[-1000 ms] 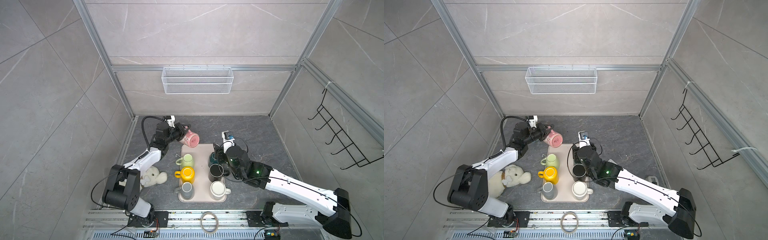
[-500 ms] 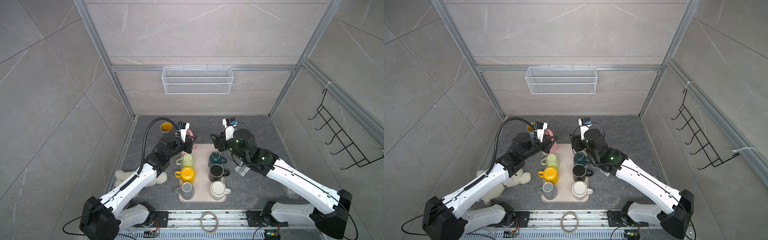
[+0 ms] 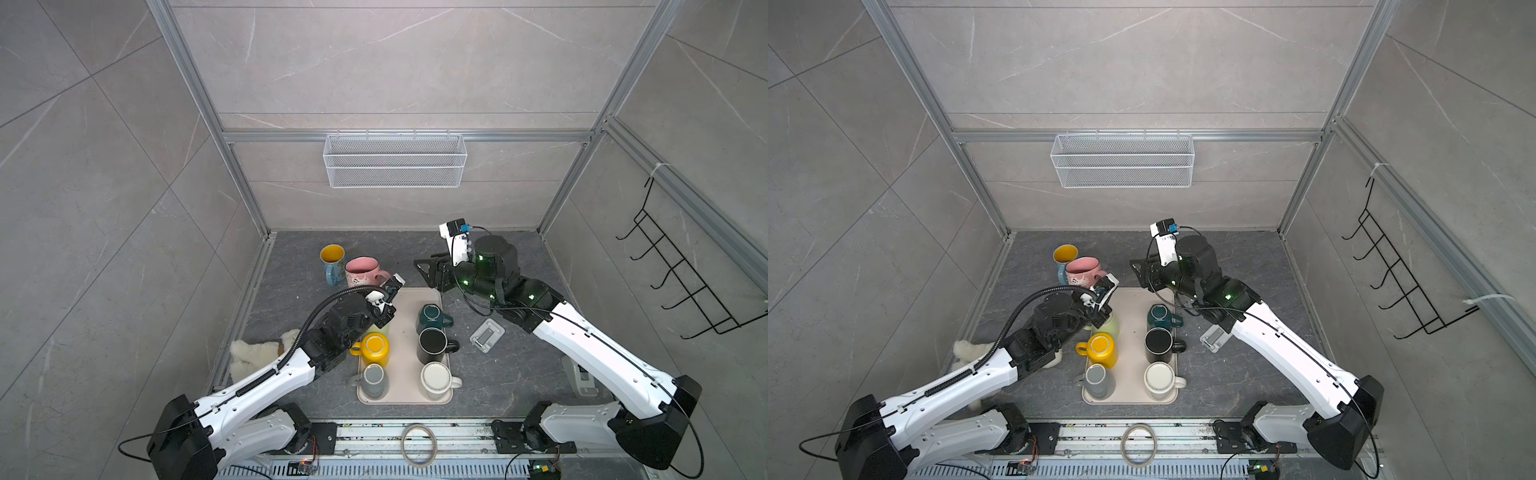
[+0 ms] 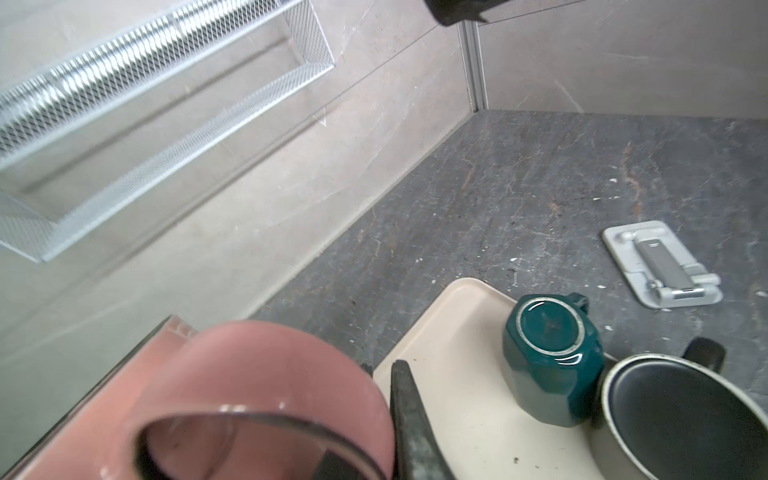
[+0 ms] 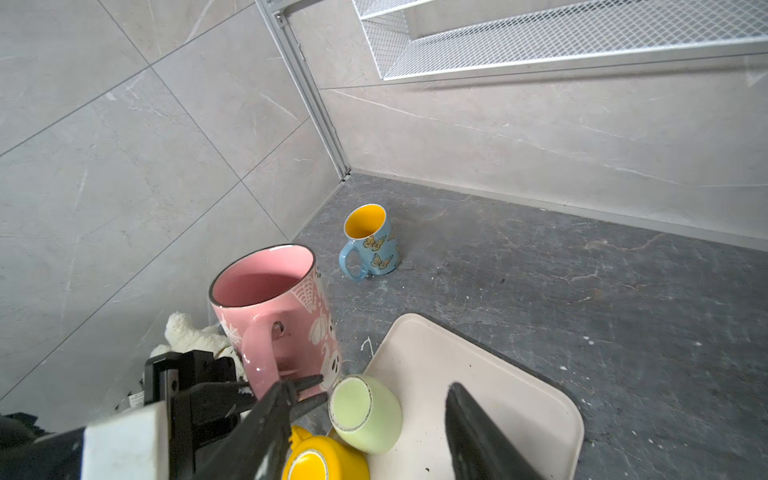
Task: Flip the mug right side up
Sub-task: 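Rotate the pink mug upright with the left gripper while the right reaches over, then grip the pink mug's rim with the right gripper while the left holds the handle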
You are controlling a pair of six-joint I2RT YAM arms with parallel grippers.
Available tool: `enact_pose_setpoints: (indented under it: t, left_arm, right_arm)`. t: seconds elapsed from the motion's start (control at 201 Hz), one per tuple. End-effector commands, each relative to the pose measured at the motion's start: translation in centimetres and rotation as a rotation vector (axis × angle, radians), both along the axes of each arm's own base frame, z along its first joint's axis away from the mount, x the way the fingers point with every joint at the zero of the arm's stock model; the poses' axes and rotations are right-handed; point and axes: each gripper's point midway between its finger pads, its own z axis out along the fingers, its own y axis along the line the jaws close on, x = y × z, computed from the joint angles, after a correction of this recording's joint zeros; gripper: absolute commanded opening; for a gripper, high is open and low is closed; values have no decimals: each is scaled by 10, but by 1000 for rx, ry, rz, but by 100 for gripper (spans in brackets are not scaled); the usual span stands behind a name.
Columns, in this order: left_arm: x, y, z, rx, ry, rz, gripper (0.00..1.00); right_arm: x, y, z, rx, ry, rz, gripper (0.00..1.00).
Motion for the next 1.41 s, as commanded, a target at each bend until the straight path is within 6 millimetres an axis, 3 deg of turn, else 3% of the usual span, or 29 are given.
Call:
enact_pose_setpoints:
  t: [0.0,0.184,0.453,0.846,1.404]
  left_arm:
    - [5,8,72,37,-340,80,0]
    - [8,-2,61,209,-439,93,0]
    - [14,-2,59,322,-500,128,0]
    - [16,-10,56,345,-506,101,0]
    - [12,-21,58,309,-512,66,0]
  right_arm:
    - [-8,7,18,7,-23,116,61]
    - [-17,23,22,-56,-4,280,64]
    - [-24,38,1,-132,99,412,67]
    - [-27,45,-20,-157,171,466,60]
    - [-12,59,-43,-154,243,463,56]
